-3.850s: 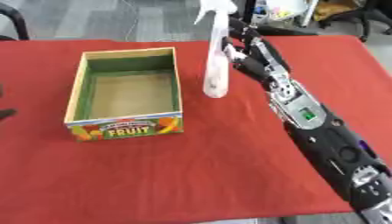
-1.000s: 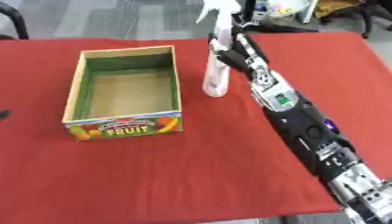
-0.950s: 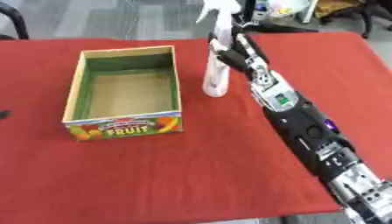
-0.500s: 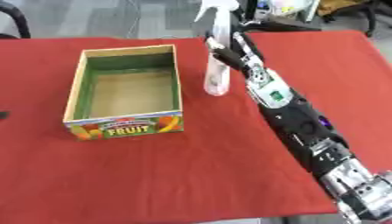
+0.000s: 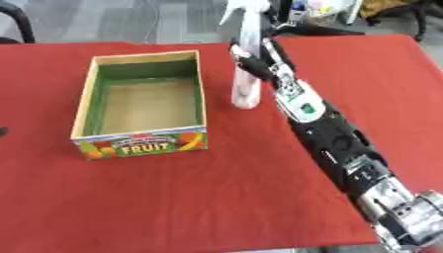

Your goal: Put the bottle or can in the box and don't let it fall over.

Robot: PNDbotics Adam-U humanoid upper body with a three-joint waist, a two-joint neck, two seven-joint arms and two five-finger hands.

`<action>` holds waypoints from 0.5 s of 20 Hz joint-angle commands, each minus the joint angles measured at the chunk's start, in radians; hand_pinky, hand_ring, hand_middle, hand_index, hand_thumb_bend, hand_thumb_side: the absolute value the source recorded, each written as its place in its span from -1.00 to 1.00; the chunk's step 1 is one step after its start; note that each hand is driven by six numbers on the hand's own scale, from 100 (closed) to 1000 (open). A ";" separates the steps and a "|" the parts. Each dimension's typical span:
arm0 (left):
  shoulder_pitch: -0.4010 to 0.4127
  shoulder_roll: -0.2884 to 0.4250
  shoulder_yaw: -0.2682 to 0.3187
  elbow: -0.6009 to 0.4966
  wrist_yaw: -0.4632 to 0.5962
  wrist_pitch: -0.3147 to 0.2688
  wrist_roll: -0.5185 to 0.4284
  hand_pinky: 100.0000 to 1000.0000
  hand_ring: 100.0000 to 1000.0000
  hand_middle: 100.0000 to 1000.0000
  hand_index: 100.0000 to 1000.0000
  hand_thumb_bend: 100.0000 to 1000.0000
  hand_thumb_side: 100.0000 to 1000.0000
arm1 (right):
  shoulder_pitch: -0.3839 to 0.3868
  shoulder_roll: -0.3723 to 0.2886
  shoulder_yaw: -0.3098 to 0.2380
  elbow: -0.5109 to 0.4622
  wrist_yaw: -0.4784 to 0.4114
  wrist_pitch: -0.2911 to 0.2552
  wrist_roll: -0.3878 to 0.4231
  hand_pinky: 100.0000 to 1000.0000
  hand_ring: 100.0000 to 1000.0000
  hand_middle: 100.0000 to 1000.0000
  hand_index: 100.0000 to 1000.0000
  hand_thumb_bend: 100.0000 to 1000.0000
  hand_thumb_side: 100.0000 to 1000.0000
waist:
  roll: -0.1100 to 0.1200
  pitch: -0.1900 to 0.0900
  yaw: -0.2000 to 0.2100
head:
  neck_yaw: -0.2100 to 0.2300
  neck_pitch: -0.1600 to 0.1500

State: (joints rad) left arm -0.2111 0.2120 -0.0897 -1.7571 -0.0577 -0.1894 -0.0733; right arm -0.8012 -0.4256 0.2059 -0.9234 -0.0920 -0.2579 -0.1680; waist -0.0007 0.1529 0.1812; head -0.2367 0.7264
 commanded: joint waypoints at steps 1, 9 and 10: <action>-0.014 0.008 -0.002 -0.019 0.000 -0.001 -0.001 0.65 1.00 0.80 0.80 0.03 0.30 | -0.023 -0.008 -0.015 -0.005 0.011 -0.002 -0.070 0.00 0.14 1.00 0.24 -1.00 -0.18 | 0.003 -0.012 0.001 | -0.002 -0.009; -0.014 0.007 -0.001 -0.019 -0.001 0.000 0.000 0.65 1.00 0.80 0.80 0.03 0.30 | -0.022 0.003 -0.004 -0.007 0.026 0.005 -0.214 -0.40 -0.27 0.68 -0.58 -1.00 -0.18 | 0.004 -0.010 0.002 | -0.004 -0.010; -0.014 0.007 -0.001 -0.019 -0.001 0.000 0.000 0.65 1.00 0.80 0.80 0.03 0.30 | -0.021 0.004 -0.002 -0.009 0.034 0.008 -0.219 -0.43 -0.33 0.63 -0.66 -1.00 -0.18 | 0.004 -0.010 0.003 | -0.004 -0.010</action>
State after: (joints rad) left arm -0.2114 0.2119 -0.0908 -1.7572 -0.0577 -0.1892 -0.0735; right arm -0.8012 -0.4088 0.2048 -0.9223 -0.0699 -0.2518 -0.3725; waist 0.0019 0.1536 0.1822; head -0.2395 0.7263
